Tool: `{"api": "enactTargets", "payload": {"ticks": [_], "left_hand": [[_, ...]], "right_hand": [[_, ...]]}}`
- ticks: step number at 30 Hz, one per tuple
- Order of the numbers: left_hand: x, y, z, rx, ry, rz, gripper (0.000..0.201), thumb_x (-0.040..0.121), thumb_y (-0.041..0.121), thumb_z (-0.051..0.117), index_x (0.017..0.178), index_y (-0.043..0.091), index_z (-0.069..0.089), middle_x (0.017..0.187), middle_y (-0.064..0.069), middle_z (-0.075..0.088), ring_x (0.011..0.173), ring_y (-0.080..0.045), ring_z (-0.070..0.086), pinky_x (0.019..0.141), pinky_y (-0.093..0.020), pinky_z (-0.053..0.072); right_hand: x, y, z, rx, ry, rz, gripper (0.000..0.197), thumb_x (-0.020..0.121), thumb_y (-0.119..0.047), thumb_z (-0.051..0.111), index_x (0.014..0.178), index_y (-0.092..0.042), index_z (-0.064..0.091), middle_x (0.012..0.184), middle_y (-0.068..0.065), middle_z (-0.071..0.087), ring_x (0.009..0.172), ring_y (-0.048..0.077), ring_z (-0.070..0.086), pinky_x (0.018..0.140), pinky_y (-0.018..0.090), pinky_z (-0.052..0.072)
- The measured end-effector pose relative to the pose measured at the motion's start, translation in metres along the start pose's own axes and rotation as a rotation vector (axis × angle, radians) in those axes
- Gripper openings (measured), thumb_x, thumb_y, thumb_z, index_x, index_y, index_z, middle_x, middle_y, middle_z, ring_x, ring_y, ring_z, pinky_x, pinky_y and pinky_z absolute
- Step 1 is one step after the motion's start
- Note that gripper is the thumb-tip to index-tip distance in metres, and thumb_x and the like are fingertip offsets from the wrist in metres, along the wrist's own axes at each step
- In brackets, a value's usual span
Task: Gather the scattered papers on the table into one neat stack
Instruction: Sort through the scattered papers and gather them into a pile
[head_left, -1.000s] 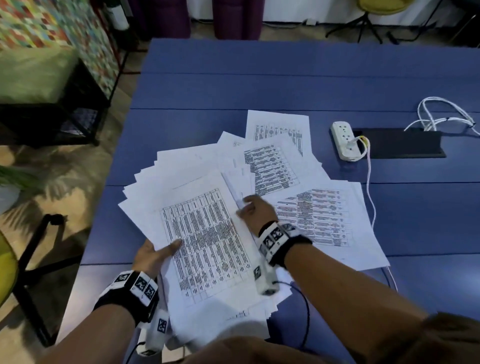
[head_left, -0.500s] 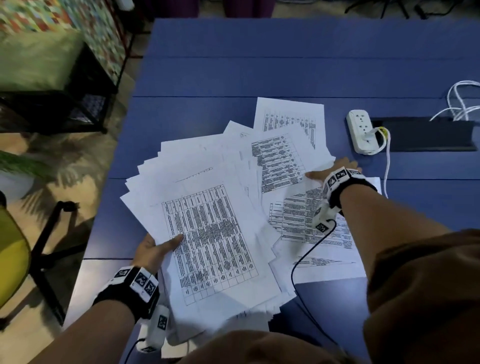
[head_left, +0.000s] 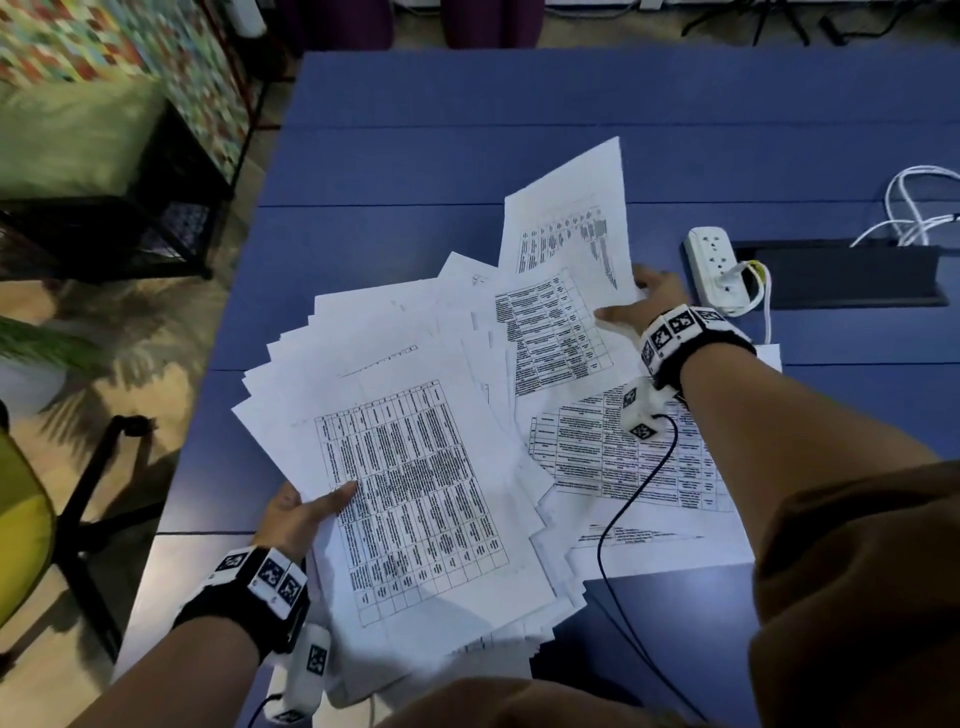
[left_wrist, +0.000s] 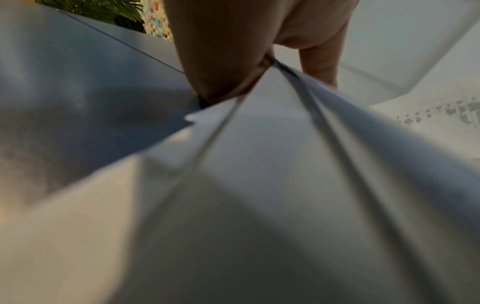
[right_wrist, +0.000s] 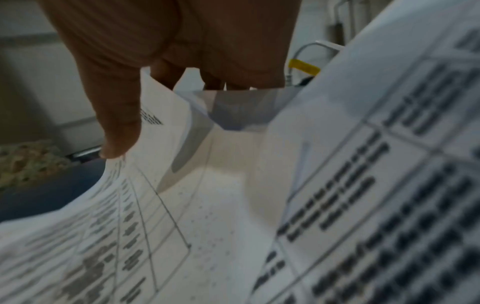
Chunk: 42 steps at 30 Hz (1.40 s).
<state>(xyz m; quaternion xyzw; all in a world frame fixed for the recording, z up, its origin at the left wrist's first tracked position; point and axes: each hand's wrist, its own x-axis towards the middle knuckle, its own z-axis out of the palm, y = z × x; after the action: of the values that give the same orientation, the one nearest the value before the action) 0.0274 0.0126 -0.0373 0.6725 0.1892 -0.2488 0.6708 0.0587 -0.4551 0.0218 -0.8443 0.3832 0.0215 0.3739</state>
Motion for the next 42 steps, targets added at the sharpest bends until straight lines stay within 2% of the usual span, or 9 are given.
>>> {"api": "enactTargets", "payload": {"ticks": [5,10,13,29,33,35,37,40,42], "left_hand": [[0.001,-0.002,-0.004,-0.023,-0.031,-0.002,0.077,0.049,0.027,0.094,0.118,0.009,0.065,0.112,-0.006,0.072,0.111,-0.023,0.065,0.107,-0.045,0.04],[0.001,0.001,-0.001,-0.015,-0.017,-0.009,0.057,0.065,0.013,0.082,0.118,0.008,0.063,0.113,-0.005,0.071,0.108,-0.022,0.065,0.106,-0.041,0.041],[-0.002,0.002,0.001,0.04,0.001,0.002,0.044,0.078,0.005,0.076,0.118,0.009,0.059,0.11,-0.003,0.067,0.103,-0.02,0.062,0.101,-0.033,0.04],[0.004,-0.002,-0.005,0.009,-0.068,0.036,0.051,0.078,0.005,0.077,0.121,0.016,0.052,0.119,-0.004,0.061,0.115,-0.02,0.055,0.102,-0.031,0.035],[0.002,-0.002,-0.005,0.037,-0.076,0.039,0.052,0.078,0.009,0.078,0.123,0.013,0.053,0.118,-0.002,0.061,0.114,-0.02,0.054,0.101,-0.031,0.035],[0.005,-0.004,-0.009,0.051,-0.081,0.035,0.081,0.07,0.025,0.087,0.137,0.006,0.045,0.132,-0.001,0.054,0.121,-0.021,0.05,0.107,-0.033,0.032],[0.004,-0.003,-0.012,0.09,-0.097,0.032,0.115,0.056,0.042,0.091,0.148,0.005,0.032,0.15,-0.007,0.042,0.136,-0.027,0.041,0.115,-0.039,0.027],[0.004,-0.002,-0.012,0.122,-0.095,-0.016,0.12,0.064,0.046,0.086,0.153,0.003,0.018,0.158,-0.012,0.025,0.144,-0.03,0.029,0.119,-0.043,0.021],[0.003,0.002,-0.01,0.104,-0.09,-0.052,0.108,0.076,0.038,0.081,0.153,0.002,0.014,0.16,-0.013,0.02,0.146,-0.03,0.025,0.119,-0.042,0.019]], "right_hand": [[-0.01,-0.014,0.001,-0.277,0.021,-0.034,0.044,0.078,-0.032,0.076,0.113,-0.007,0.065,0.111,0.015,0.068,0.097,0.032,0.065,0.083,0.036,0.053],[-0.019,-0.029,-0.006,-0.193,0.062,-0.121,0.034,0.087,-0.023,0.064,0.121,-0.02,0.063,0.107,0.012,0.069,0.093,0.03,0.064,0.084,0.037,0.052],[-0.025,-0.042,-0.018,-0.287,0.118,-0.132,0.023,0.089,-0.029,0.062,0.103,-0.011,0.067,0.091,0.013,0.068,0.077,0.028,0.06,0.066,0.03,0.047],[-0.09,-0.126,-0.101,0.032,0.613,-0.488,0.035,0.075,-0.008,0.041,0.094,-0.003,0.07,0.094,0.021,0.07,0.095,0.035,0.064,0.084,0.046,0.052],[-0.12,-0.158,-0.131,0.162,0.699,-0.534,0.039,0.071,-0.004,0.036,0.089,-0.011,0.07,0.079,0.0,0.062,0.091,0.0,0.053,0.07,0.016,0.036],[-0.131,-0.169,-0.14,0.245,0.667,-0.512,0.021,0.066,-0.01,0.036,0.063,-0.024,0.052,0.061,-0.01,0.043,0.058,0.005,0.031,0.056,0.012,0.029],[-0.136,-0.174,-0.142,0.38,0.621,-0.496,0.017,0.066,-0.012,0.039,0.06,-0.028,0.036,0.05,-0.016,0.043,0.049,-0.01,0.046,0.051,0.006,0.032],[-0.135,-0.172,-0.142,0.642,0.618,-0.58,0.022,0.073,0.005,0.048,0.065,-0.014,0.055,0.059,-0.013,0.054,0.051,-0.013,0.044,0.057,0.008,0.039],[-0.135,-0.165,-0.14,0.657,0.588,-0.55,0.007,0.077,-0.002,0.06,0.08,-0.003,0.067,0.07,-0.006,0.059,0.059,-0.008,0.048,0.058,0.016,0.043]]}}
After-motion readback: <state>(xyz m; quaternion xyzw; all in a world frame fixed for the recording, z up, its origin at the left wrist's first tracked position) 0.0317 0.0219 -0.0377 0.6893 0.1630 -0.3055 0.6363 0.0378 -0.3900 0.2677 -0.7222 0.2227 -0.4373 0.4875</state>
